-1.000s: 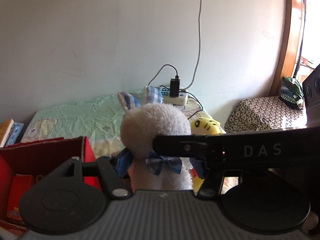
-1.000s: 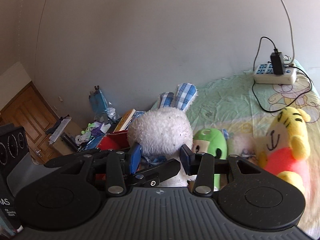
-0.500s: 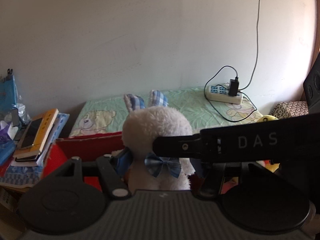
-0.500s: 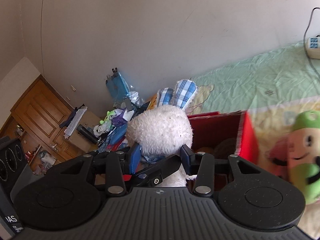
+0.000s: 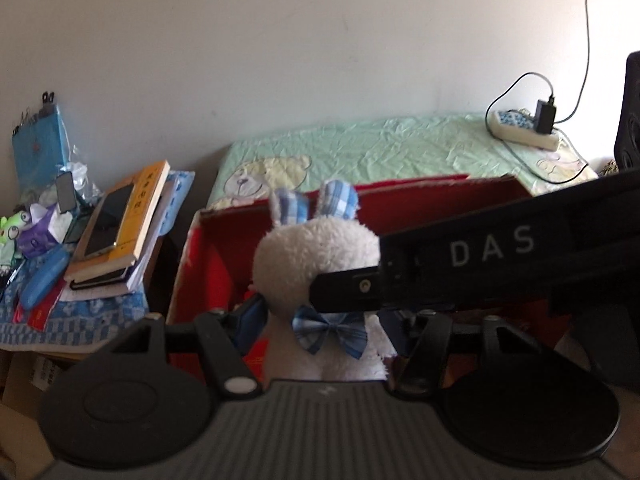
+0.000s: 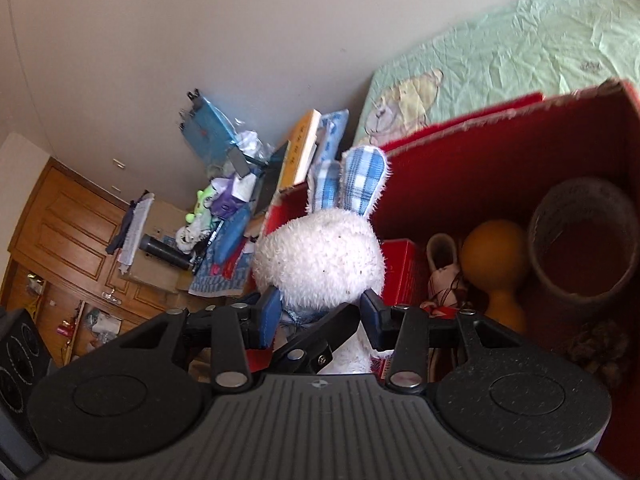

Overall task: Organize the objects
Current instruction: 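Carry the white bunny into the red box and open both grippers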

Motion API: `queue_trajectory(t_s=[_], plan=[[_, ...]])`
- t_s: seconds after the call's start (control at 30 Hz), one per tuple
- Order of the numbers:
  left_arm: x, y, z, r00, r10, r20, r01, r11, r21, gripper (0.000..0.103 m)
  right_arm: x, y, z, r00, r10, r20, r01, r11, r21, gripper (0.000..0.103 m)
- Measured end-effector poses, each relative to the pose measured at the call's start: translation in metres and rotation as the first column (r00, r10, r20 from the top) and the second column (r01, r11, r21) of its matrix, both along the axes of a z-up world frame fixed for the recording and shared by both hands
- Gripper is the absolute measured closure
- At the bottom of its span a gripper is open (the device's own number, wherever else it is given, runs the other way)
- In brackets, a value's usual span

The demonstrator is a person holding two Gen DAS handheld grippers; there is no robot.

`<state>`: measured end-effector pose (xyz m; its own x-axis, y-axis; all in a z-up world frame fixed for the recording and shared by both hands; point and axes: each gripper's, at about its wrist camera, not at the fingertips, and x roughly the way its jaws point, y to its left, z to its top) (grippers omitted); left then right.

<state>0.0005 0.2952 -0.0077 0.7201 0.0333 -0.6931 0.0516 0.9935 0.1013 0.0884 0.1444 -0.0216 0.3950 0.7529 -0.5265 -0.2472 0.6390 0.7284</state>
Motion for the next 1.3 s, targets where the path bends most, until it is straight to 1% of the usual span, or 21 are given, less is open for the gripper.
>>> queue_trajectory(t_s=[0.1,0.17,0.2,0.23,0.3,0.33,0.4,0.53,0.7,0.8,1.07,1.2,1.3], plan=[[0.001,0.006,-0.007,1.000,0.009,-0.026,-0.009,1.000,0.018,0.042,0.007,0.011,-0.005,0.999,0.003,-0.036,-0.004,1.000,-0.017,0.057],[0.000,0.010,-0.008,1.000,0.009,-0.022,-0.008,1.000,0.027,0.042,0.011,0.019,-0.009,0.998,0.004,-0.059,-0.006,0.999,-0.032,0.057],[-0.001,0.011,-0.008,1.000,0.005,-0.017,-0.005,1.000,0.030,0.039,0.012,0.022,-0.010,0.998,0.005,-0.067,-0.007,0.999,-0.036,0.057],[-0.003,0.011,-0.007,1.000,0.002,-0.011,-0.002,0.999,0.035,0.039,0.014,0.026,-0.012,0.997,0.008,-0.076,-0.011,0.999,-0.041,0.057],[-0.003,0.011,-0.008,1.000,0.013,0.000,-0.013,0.997,0.070,0.040,0.017,0.030,-0.015,0.996,0.011,-0.092,-0.016,0.999,-0.046,0.056],[-0.003,0.012,-0.008,1.000,0.017,-0.001,-0.017,0.997,0.076,0.040,0.019,0.034,-0.017,0.995,0.020,-0.102,-0.025,0.998,-0.052,0.056],[-0.003,0.016,-0.009,1.000,0.029,-0.013,-0.028,0.997,0.068,0.040,0.021,0.038,-0.019,0.992,0.036,-0.120,-0.042,0.998,-0.052,0.056],[-0.002,0.022,-0.011,0.999,0.049,-0.023,-0.048,0.996,0.072,0.040,0.023,0.045,-0.023,0.991,0.061,-0.122,-0.068,0.996,-0.054,0.051],[0.000,0.025,-0.013,0.998,0.059,-0.038,-0.056,0.996,0.072,0.038,0.022,0.041,-0.020,0.992,0.068,-0.111,-0.074,0.996,-0.055,0.051],[0.001,0.021,-0.015,0.996,0.070,-0.052,-0.065,0.994,0.089,0.037,0.019,0.034,-0.014,0.995,0.053,-0.087,-0.058,0.997,-0.060,0.051],[0.002,0.013,-0.010,0.993,0.091,-0.074,-0.083,0.992,0.099,0.036,0.002,0.016,0.000,1.000,-0.007,0.016,0.009,0.992,-0.129,0.051],[0.000,0.005,-0.005,0.993,0.090,-0.078,-0.083,0.992,0.099,0.036,-0.008,0.009,0.009,0.996,-0.049,0.076,0.065,0.973,-0.220,0.051],[-0.005,-0.005,0.001,0.995,0.075,-0.067,-0.069,0.993,0.095,0.034,-0.018,0.001,0.013,0.991,-0.075,0.113,0.103,0.960,-0.259,0.051]])
